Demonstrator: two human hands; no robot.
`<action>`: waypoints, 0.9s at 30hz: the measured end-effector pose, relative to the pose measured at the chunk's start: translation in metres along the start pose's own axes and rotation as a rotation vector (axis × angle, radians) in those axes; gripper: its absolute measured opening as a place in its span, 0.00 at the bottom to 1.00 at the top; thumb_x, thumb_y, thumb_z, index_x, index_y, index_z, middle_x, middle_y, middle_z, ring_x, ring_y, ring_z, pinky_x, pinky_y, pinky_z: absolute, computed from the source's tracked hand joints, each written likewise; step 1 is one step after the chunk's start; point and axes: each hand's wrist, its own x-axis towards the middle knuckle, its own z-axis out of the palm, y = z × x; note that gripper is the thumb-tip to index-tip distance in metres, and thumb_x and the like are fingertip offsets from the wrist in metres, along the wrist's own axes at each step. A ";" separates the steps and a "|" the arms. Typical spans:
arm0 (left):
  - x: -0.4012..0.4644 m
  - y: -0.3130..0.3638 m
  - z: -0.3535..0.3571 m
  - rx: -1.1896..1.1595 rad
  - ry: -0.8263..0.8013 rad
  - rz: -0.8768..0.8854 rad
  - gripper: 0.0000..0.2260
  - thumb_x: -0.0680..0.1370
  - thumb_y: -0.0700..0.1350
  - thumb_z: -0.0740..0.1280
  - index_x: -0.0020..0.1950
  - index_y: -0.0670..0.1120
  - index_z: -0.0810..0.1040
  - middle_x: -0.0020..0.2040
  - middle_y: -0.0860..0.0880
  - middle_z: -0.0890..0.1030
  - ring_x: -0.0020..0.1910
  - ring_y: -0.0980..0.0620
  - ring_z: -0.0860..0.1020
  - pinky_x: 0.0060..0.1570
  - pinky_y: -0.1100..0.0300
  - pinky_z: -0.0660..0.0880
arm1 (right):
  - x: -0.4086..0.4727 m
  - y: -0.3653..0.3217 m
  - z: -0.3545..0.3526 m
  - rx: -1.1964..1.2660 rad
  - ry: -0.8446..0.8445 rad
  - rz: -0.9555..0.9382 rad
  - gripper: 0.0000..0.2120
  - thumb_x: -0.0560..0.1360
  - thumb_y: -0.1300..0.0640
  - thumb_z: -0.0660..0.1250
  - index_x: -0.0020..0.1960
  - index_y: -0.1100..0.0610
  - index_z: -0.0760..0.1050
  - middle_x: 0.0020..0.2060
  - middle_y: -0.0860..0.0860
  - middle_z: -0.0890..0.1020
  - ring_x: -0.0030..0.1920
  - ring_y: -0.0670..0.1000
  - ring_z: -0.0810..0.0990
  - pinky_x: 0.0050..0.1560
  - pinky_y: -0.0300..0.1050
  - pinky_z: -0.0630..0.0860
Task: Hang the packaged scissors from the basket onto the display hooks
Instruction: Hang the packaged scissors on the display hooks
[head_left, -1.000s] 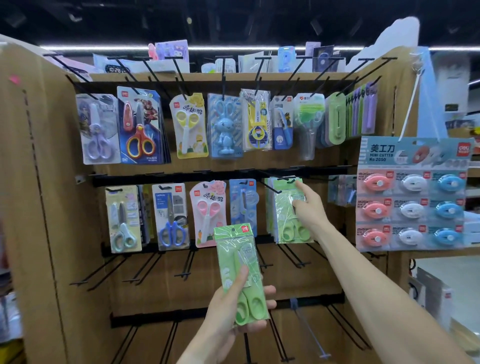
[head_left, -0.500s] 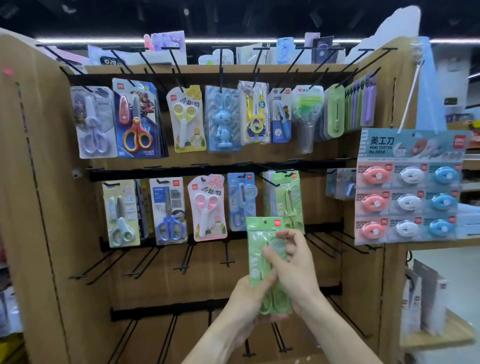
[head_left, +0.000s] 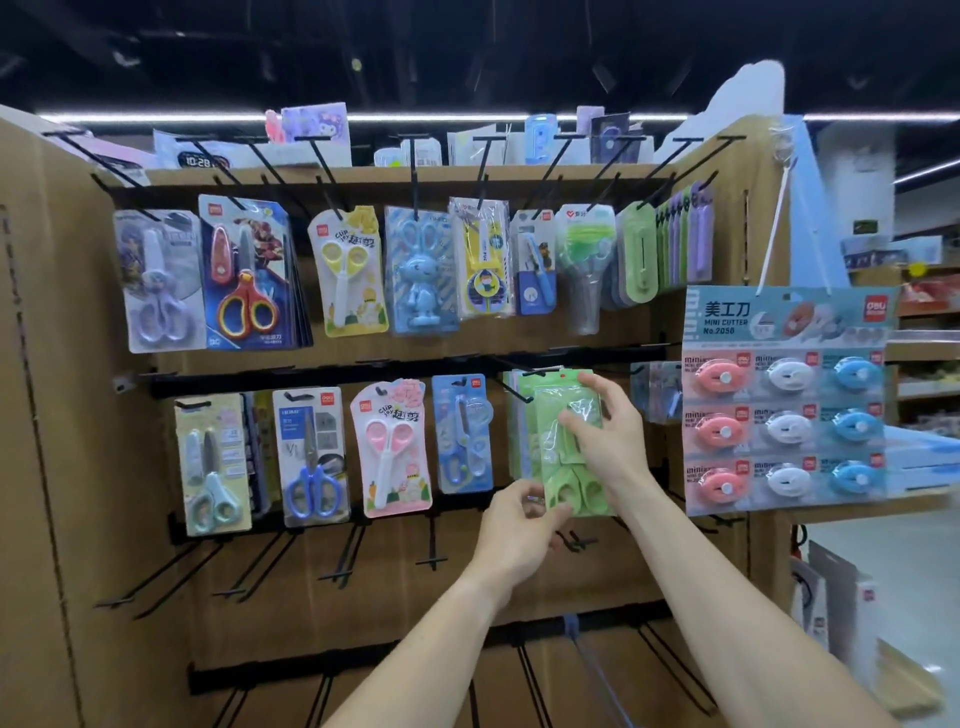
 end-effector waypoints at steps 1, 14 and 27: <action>0.002 0.000 0.001 -0.004 0.002 -0.001 0.12 0.81 0.50 0.73 0.63 0.48 0.79 0.51 0.42 0.86 0.40 0.52 0.85 0.45 0.55 0.83 | 0.002 0.001 0.000 -0.003 -0.001 0.002 0.26 0.76 0.66 0.73 0.71 0.51 0.75 0.64 0.42 0.77 0.68 0.42 0.72 0.73 0.48 0.71; 0.011 -0.001 0.002 -0.041 -0.023 -0.045 0.18 0.81 0.49 0.74 0.68 0.44 0.77 0.46 0.45 0.88 0.39 0.54 0.85 0.44 0.57 0.82 | 0.013 0.005 0.003 -0.122 -0.063 -0.003 0.29 0.77 0.65 0.71 0.76 0.51 0.72 0.71 0.45 0.75 0.73 0.45 0.71 0.76 0.49 0.69; -0.001 0.000 -0.014 0.117 0.040 -0.020 0.29 0.81 0.55 0.72 0.80 0.54 0.66 0.58 0.54 0.81 0.57 0.52 0.81 0.62 0.51 0.80 | 0.033 0.019 0.019 -0.347 -0.095 0.072 0.28 0.78 0.60 0.71 0.75 0.45 0.70 0.69 0.53 0.70 0.55 0.52 0.79 0.57 0.49 0.80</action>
